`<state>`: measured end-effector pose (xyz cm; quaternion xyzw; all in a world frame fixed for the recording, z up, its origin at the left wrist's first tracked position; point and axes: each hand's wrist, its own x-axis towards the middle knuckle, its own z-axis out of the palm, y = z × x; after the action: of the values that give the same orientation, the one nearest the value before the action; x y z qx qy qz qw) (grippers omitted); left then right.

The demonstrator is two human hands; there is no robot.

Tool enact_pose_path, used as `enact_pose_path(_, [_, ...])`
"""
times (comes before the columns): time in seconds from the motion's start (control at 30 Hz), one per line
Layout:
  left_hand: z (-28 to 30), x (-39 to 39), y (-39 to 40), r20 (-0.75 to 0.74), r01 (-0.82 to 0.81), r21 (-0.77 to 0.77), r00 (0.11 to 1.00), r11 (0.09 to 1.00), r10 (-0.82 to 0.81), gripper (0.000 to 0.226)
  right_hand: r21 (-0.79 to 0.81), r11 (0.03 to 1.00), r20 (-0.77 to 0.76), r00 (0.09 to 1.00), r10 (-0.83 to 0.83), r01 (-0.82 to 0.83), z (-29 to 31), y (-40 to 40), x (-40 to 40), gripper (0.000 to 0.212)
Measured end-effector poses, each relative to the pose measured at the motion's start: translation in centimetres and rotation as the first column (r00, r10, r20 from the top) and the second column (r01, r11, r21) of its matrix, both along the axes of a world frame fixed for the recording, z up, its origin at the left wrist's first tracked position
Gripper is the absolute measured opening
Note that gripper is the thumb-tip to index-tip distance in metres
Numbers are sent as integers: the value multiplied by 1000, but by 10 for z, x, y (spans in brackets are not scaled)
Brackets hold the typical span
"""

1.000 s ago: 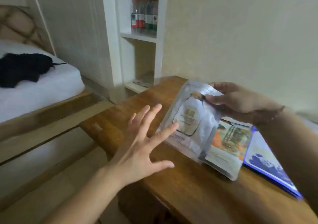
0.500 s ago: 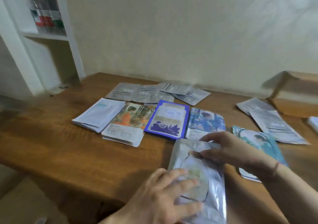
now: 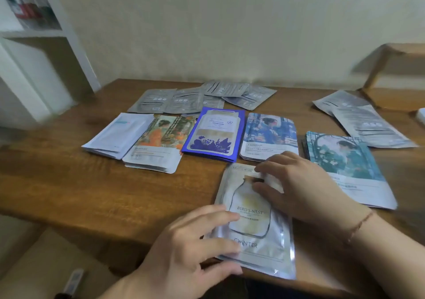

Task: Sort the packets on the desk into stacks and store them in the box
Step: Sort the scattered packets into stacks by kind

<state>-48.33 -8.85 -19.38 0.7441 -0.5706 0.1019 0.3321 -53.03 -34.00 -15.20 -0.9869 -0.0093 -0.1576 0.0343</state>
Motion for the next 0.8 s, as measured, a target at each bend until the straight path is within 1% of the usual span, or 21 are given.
enact_pose_path(0.1, [-2,-3,-3,-25,23,-56,999,998,-24,18,-38,999,-34,999,-17,16,2,2,-3,49])
enact_pose_path(0.2, [1,-5,-2,-29,45,-43,998,998,-47,19,-50,999,-42,999,-16,14,15,0,-12,50])
enact_pose_path(0.23, [2,-4,0,-22,31,-10,999,999,-31,27,-24,999,-36,998,-45,44,17,3,-23,50])
enact_pose_path(0.27, [3,-2,4,1,-6,33,1000,999,6,39,21,995,7,995,-99,98,19,7,-37,50])
enact_pose_path(0.3, [3,1,7,26,-69,84,997,994,67,54,84,983,77,983,-168,161,17,11,-52,53])
enact_pose_path(0.33, [5,5,10,27,-139,135,990,981,136,68,134,966,94,967,-236,223,17,18,-64,58])
enact_pose_path(0.37, [5,8,12,13,-200,185,979,962,202,76,136,953,79,956,-281,269,15,24,-73,64])
enact_pose_path(0.4, [5,10,12,10,-237,227,970,944,242,79,123,942,16,949,-316,312,13,30,-79,69])
enact_pose_path(0.43, [3,10,12,27,-251,254,967,934,253,77,115,933,-65,940,-335,340,7,33,-82,72])
enact_pose_path(0.47, [4,8,10,44,-252,286,967,925,250,75,145,924,-153,931,-332,354,1,36,-84,75])
enact_pose_path(0.5, [3,6,8,48,-250,315,968,916,247,72,178,915,-196,925,-326,361,-5,38,-86,76])
enact_pose_path(0.53, [4,4,5,16,-232,334,971,914,240,70,201,912,-212,925,-316,357,-8,40,-86,75])
enact_pose_path(0.6, [9,-1,1,-58,-216,327,967,920,248,65,242,893,-126,925,-359,379,-19,36,-90,64])
enact_pose_path(0.63, [11,-4,-1,-95,-209,341,962,917,255,64,209,893,-66,916,-395,400,-26,34,-91,59])
enact_pose_path(0.67, [13,-7,-3,-121,-208,370,956,906,269,64,174,897,-64,914,-401,405,-29,33,-90,56])
enact_pose_path(0.73, [18,-11,-8,-120,-224,389,950,894,290,68,117,906,-29,913,-406,407,-31,33,-87,56])
enact_pose_path(0.8, [18,-13,-10,-106,-247,376,946,893,306,69,78,921,1,924,-382,381,-33,29,-84,65])
